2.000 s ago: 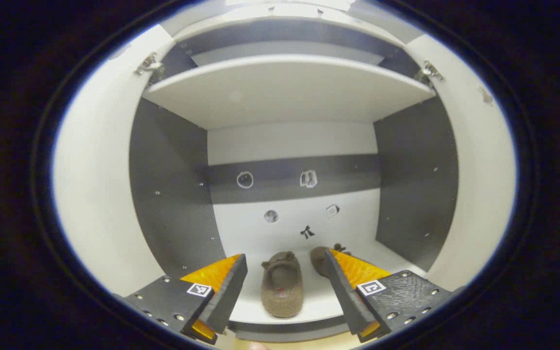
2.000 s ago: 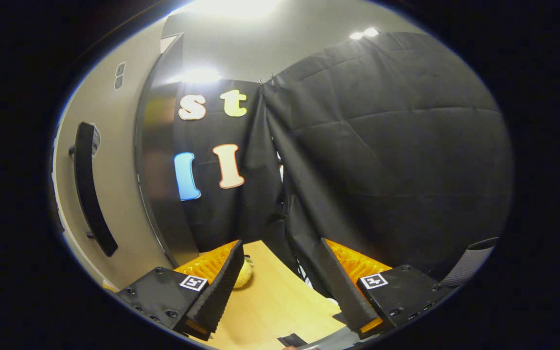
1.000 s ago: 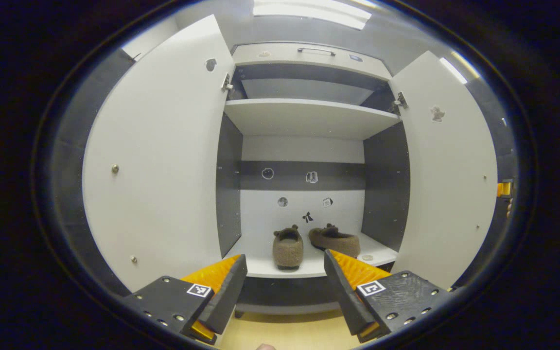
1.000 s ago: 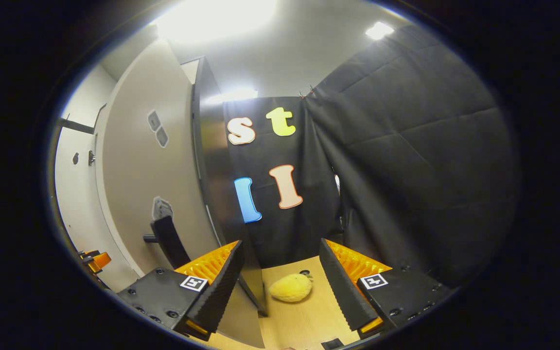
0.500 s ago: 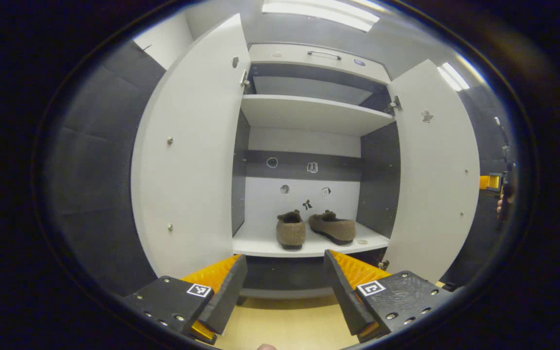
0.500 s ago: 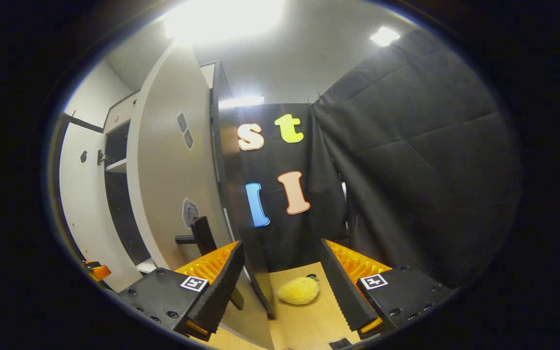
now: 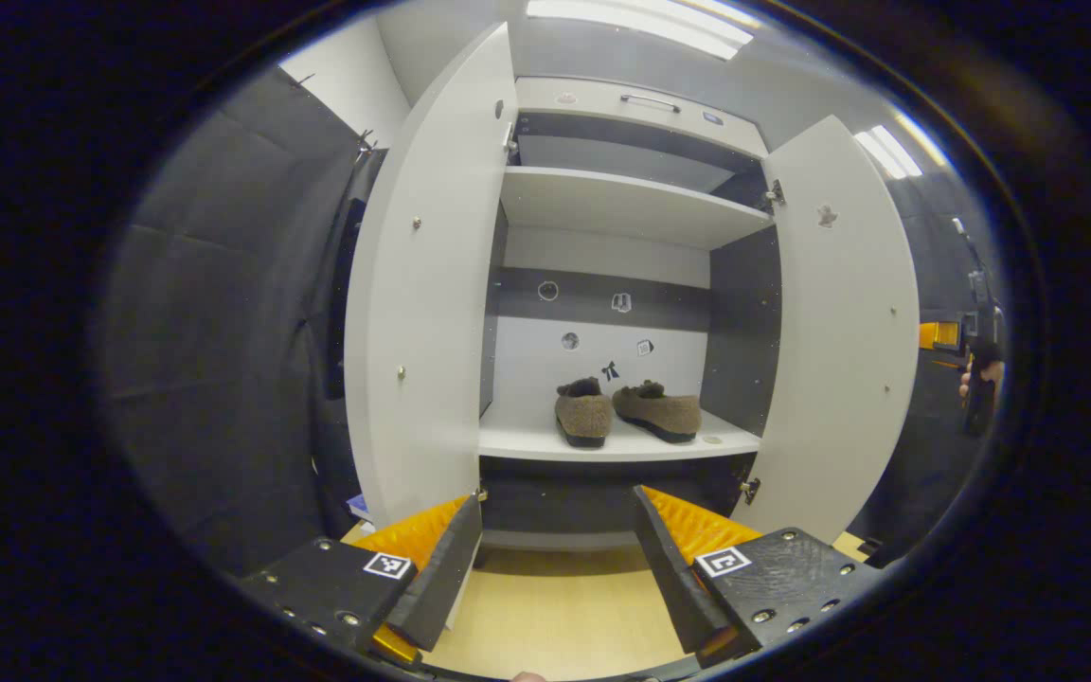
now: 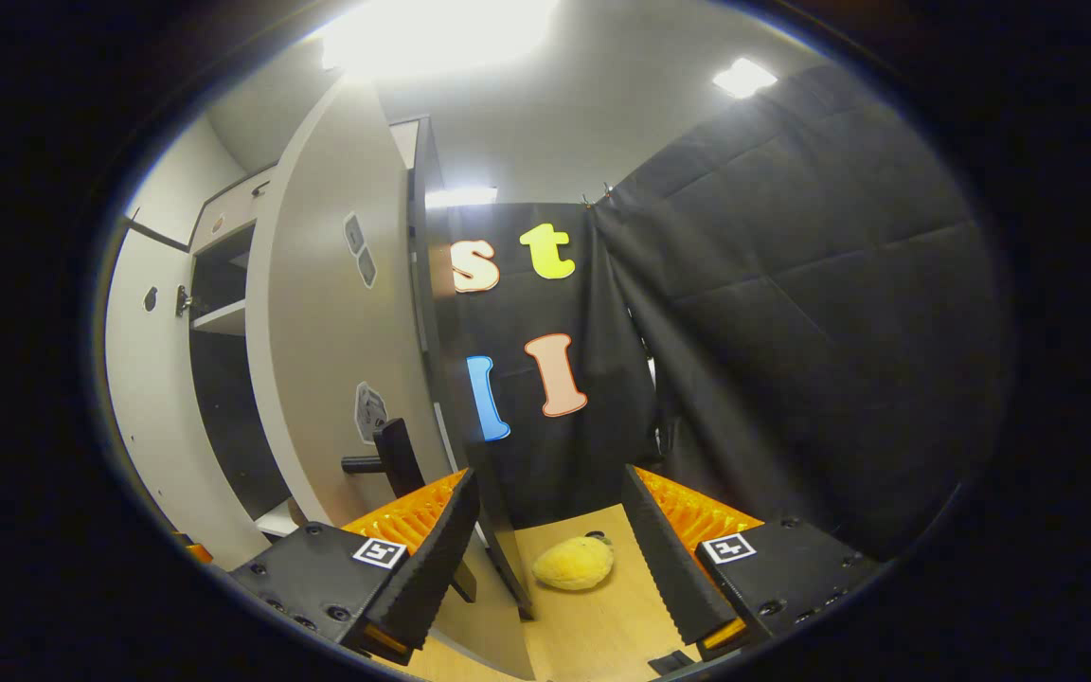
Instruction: Grab one shoe with the right hand and put it into the shoe cabinet, grab the other shoe with the left hand and put it into the shoe cabinet; then close the right door with the right hand and the left door with the left hand.
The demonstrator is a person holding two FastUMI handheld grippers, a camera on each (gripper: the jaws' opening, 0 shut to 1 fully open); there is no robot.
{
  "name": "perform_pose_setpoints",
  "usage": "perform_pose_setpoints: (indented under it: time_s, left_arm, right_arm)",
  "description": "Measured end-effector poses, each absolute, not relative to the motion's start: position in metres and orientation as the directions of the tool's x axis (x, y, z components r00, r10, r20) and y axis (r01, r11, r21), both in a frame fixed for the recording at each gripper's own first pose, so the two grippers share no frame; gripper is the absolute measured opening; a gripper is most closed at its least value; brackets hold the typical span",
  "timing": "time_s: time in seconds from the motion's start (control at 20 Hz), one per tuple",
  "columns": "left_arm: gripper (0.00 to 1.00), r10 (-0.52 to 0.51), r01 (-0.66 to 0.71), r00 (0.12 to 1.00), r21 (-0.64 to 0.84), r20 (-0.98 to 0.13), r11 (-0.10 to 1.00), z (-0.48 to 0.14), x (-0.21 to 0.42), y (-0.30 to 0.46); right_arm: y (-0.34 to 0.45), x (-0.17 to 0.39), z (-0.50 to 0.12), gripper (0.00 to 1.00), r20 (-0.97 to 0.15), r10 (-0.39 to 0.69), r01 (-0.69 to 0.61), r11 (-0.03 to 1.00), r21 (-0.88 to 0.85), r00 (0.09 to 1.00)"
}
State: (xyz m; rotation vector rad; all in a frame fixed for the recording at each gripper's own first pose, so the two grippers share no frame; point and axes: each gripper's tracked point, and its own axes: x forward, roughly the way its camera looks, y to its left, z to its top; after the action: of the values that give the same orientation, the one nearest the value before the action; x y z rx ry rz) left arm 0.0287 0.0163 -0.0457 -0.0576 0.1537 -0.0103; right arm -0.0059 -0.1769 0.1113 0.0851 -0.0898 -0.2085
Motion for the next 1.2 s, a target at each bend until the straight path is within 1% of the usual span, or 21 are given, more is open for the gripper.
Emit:
perform_pose_setpoints:
  time_s: [0.2,0.4,0.75,0.9,1.05,1.2]
  left_arm:
    - [0.92,-0.020,0.008,0.986,-0.072,-0.166,0.997,-0.052,0.022,0.017]
    - [0.92,-0.023,0.009,0.980,-0.073,-0.198,0.997,-0.069,0.021,0.015]
    - [0.92,-0.021,0.007,0.978,-0.068,-0.210,0.998,-0.073,0.011,0.012]
    - [0.92,-0.003,-0.010,0.979,-0.059,-0.205,0.998,-0.071,0.006,0.019]
    - [0.92,0.032,-0.045,0.979,-0.057,-0.202,0.997,-0.070,-0.004,0.031]
    - [0.92,0.081,-0.099,0.975,-0.077,-0.206,0.992,-0.071,-0.017,0.051]
  right_arm:
    - [-0.158,-0.005,0.110,0.98,0.080,-0.171,0.165,0.983,0.075,0.982]
    - [-0.123,-0.002,0.106,0.98,0.072,-0.071,0.063,0.992,0.107,0.995]
    - [-0.063,0.020,0.100,0.98,0.059,0.074,-0.080,0.991,0.106,0.995]
    - [-0.025,0.033,0.103,0.97,0.061,0.179,-0.185,0.978,0.101,0.982]
    - [-0.004,0.034,0.114,0.98,0.111,0.213,-0.222,0.972,0.077,0.971]
    - [0.006,0.033,0.115,0.98,0.124,0.228,-0.236,0.970,0.056,0.966]
